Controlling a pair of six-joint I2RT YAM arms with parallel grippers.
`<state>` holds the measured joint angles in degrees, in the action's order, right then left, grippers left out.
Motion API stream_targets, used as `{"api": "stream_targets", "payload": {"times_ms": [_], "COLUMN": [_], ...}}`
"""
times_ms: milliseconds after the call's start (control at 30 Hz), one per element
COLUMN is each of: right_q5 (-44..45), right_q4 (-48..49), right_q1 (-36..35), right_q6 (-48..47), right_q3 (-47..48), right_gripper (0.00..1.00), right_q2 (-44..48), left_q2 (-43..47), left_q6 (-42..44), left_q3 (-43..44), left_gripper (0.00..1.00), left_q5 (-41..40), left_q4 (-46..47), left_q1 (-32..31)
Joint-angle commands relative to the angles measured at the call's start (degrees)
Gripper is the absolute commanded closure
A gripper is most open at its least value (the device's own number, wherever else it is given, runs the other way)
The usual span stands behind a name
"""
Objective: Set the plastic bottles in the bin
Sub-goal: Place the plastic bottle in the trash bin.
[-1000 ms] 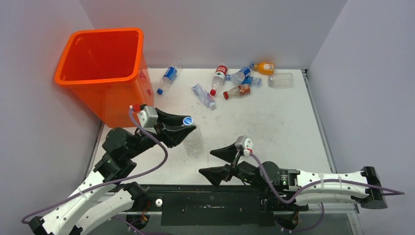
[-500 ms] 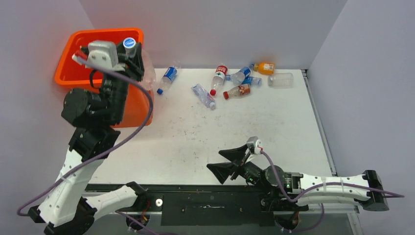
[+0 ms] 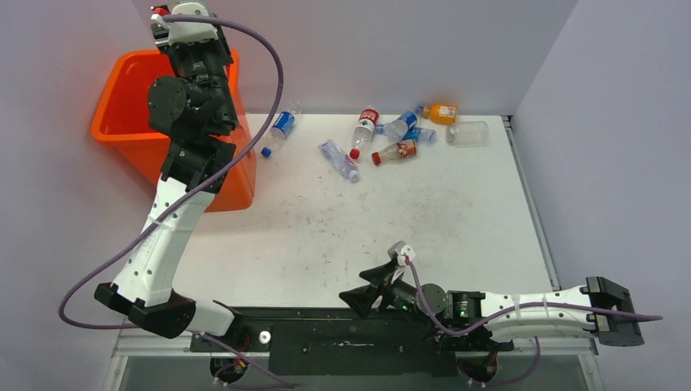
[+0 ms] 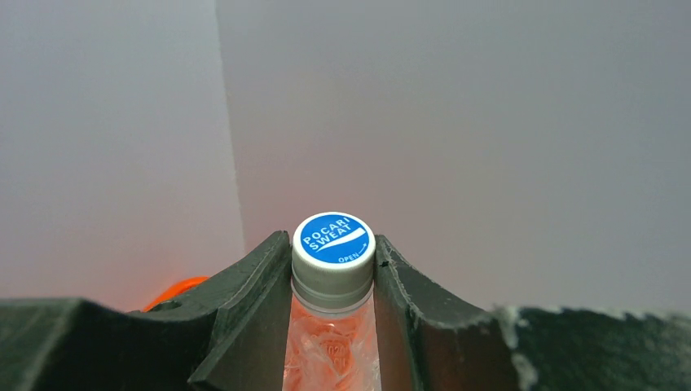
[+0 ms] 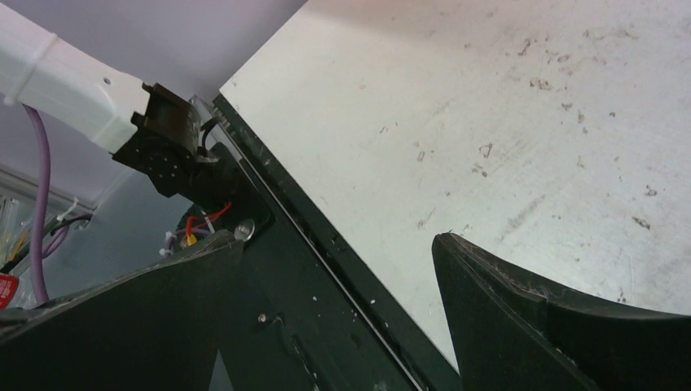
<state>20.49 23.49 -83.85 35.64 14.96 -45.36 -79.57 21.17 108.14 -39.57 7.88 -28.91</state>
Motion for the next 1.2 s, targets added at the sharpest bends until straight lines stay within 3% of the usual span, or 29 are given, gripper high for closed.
{"api": "stream_targets", "payload": {"times_ms": [0,300,500,800,833,900,933,1033,1067,1100,1167], "right_q5": [-0.98,1.04,2.46,2.21,2.37,2.93,3.15,4.50,4.87,5.21,6.05], "right_q4": [1.12,-6.21,-7.78,-7.04,-7.16,-7.81,-8.24,-9.64,-9.76,-9.68,-9.29], "right_q1": [-0.74,-1.09,-1.12,-1.12,-1.13,-1.14,-1.09,-1.11,-1.09,-1.13,-1.11], "right_q6": [3.01,3.39,2.78,2.28,2.33,2.33,2.23,2.01,1.86,1.89,1.77], "right_q3": [-1.77,-4.03,-5.74,-4.85,-4.85,-4.71,-4.57,-4.09,-3.92,-3.75,-3.44], "right_gripper": [0.10,0.10,0.10,0.10,0.10,0.10,0.10,0.10,0.10,0.10,0.10], "right_q2": [2.19,11.82,16.21,12.51,12.62,13.19,13.54,14.33,14.34,14.23,13.38], "left_q2": [-1.17,-3.88,-5.06,-6.17,-6.00,-5.40,-5.22,-4.28,-3.59,-2.65,-0.08], "left_q6": [7.44,-5.29,-10.01,-12.76,-13.13,-14.45,-15.03,-13.57,-11.93,-10.48,-8.38], "left_q3": [-0.45,-7.03,-9.24,-12.11,-12.09,-11.13,-9.70,-6.00,-5.51,-5.33,-5.53], "left_gripper": [1.00,1.00,1.00,1.00,0.91,0.58,0.47,0.24,0.08,0.02,0.04], "left_q5": [-4.60,-5.90,-1.59,-2.89,-2.80,-1.04,-0.08,0.59,0.37,0.17,1.10], "left_q4": [16.01,14.86,12.16,10.65,10.19,8.30,6.62,4.14,4.41,4.95,4.75], "left_q1": [2.36,13.87,16.12,17.83,17.75,17.77,17.54,14.56,12.65,10.66,6.77]}}
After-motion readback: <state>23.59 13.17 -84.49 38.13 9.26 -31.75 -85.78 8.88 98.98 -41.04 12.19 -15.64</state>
